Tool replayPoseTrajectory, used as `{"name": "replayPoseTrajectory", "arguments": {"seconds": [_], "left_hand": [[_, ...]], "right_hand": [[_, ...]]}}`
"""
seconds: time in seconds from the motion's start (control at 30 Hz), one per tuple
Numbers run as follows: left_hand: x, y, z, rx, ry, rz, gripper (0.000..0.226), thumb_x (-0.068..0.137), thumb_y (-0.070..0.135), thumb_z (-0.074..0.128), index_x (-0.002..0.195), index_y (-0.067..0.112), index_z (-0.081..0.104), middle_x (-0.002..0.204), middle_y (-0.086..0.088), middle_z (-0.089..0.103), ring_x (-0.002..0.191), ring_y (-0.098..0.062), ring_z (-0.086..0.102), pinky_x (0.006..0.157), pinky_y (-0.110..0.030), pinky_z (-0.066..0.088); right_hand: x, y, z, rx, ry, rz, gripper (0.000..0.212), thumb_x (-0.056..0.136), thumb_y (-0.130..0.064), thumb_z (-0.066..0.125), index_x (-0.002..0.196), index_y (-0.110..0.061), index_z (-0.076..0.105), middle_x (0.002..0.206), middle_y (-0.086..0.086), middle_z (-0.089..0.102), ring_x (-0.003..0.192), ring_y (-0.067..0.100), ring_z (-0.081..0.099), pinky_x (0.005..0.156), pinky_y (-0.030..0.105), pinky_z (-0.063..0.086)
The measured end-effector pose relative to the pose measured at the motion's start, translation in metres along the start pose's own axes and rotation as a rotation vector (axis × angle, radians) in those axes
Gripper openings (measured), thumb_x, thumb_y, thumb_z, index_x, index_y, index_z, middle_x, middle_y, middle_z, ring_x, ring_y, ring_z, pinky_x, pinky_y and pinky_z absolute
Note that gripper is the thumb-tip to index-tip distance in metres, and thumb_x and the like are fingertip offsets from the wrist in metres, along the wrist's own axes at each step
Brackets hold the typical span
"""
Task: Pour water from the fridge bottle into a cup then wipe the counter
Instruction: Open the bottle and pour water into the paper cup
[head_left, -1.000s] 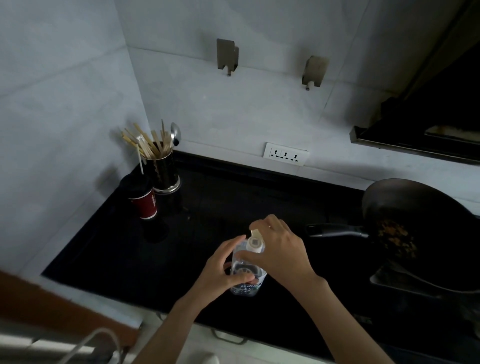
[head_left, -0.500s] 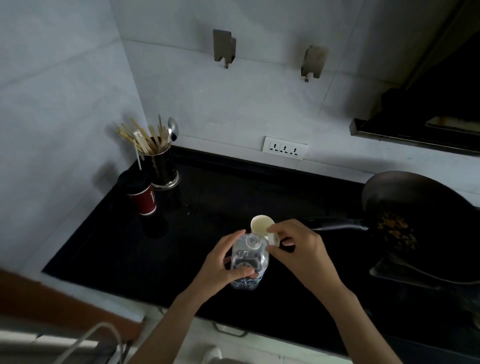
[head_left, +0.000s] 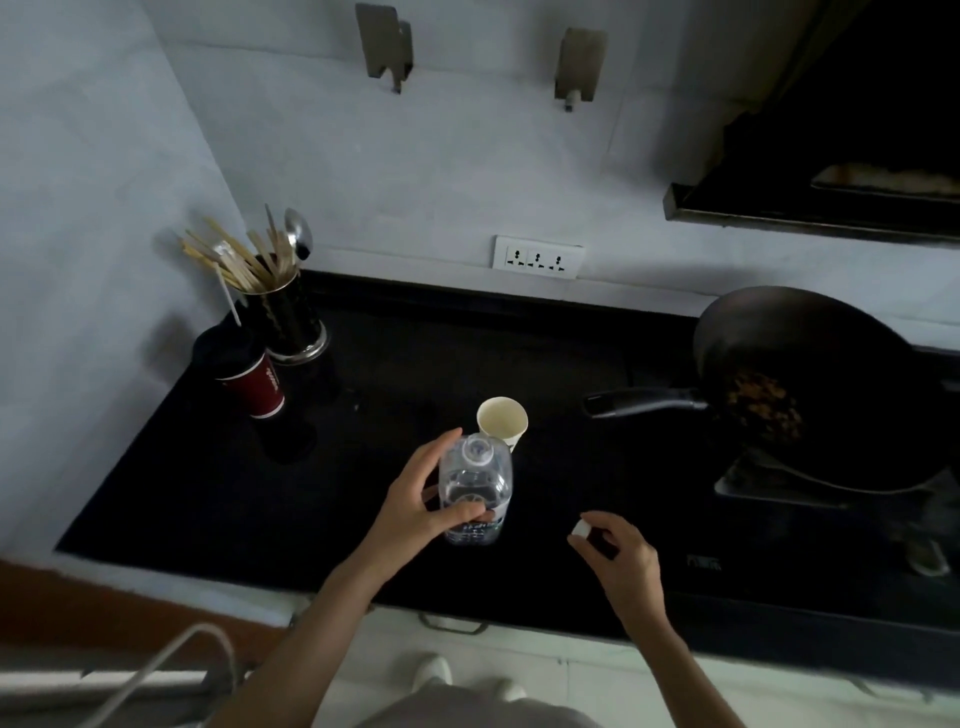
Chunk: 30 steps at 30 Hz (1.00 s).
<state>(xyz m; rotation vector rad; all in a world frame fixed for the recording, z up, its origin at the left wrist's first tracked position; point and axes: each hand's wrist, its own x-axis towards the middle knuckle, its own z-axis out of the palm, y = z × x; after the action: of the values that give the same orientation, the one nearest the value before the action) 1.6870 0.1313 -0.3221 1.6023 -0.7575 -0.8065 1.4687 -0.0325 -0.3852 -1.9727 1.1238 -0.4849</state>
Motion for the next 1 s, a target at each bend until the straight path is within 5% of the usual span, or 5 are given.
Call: {"name": "replayPoseTrajectory", "arguments": {"seconds": [0.27, 0.5, 0.7, 0.87, 1.0], "left_hand": [[0.000, -0.001, 0.000, -0.001, 0.001, 0.006, 0.080, 0.070, 0.027, 0.085, 0.135, 0.044, 0.042, 0.139, 0.020, 0.044, 0.127, 0.001, 0.047, 0.090, -0.015, 0.049], [0.001, -0.001, 0.000, 0.002, -0.003, -0.003, 0.083, 0.063, 0.041, 0.082, 0.135, 0.046, 0.042, 0.139, 0.022, 0.044, 0.128, 0.001, 0.046, 0.091, -0.014, 0.049], [0.001, -0.004, -0.001, 0.013, -0.006, -0.002, 0.084, 0.066, 0.037, 0.084, 0.137, 0.045, 0.042, 0.140, 0.020, 0.044, 0.130, -0.005, 0.047, 0.096, -0.025, 0.050], [0.002, -0.004, 0.000, 0.028, -0.006, 0.000, 0.085, 0.063, 0.043, 0.082, 0.137, 0.046, 0.042, 0.139, 0.020, 0.045, 0.130, -0.007, 0.048, 0.098, -0.030, 0.050], [0.001, -0.003, 0.000, 0.034, 0.000, 0.004, 0.085, 0.063, 0.042, 0.082, 0.137, 0.046, 0.041, 0.139, 0.020, 0.046, 0.129, -0.005, 0.048, 0.097, -0.027, 0.050]], "right_hand": [[-0.004, 0.033, 0.025, -0.139, 0.029, -0.064, 0.034, 0.071, -0.023, 0.084, 0.104, -0.024, 0.074, 0.114, 0.001, 0.061, 0.101, 0.006, 0.054, 0.078, 0.004, 0.033], [-0.014, 0.046, 0.020, -0.164, 0.168, -0.125, 0.037, 0.063, -0.015, 0.089, 0.097, -0.018, 0.075, 0.102, -0.013, 0.056, 0.104, 0.020, 0.061, 0.072, 0.035, 0.057], [-0.021, 0.062, 0.017, -0.165, 0.218, -0.094, 0.038, 0.070, -0.018, 0.085, 0.106, -0.023, 0.073, 0.098, -0.006, 0.063, 0.093, 0.017, 0.061, 0.067, 0.037, 0.058], [-0.031, 0.054, 0.014, -0.244, 0.278, -0.205, 0.037, 0.063, -0.010, 0.088, 0.098, -0.016, 0.076, 0.095, -0.006, 0.066, 0.096, 0.029, 0.065, 0.073, 0.049, 0.056], [-0.032, 0.062, 0.014, -0.289, 0.223, -0.200, 0.037, 0.063, -0.016, 0.089, 0.098, -0.016, 0.074, 0.095, -0.005, 0.072, 0.107, 0.022, 0.060, 0.078, 0.051, 0.054]]}}
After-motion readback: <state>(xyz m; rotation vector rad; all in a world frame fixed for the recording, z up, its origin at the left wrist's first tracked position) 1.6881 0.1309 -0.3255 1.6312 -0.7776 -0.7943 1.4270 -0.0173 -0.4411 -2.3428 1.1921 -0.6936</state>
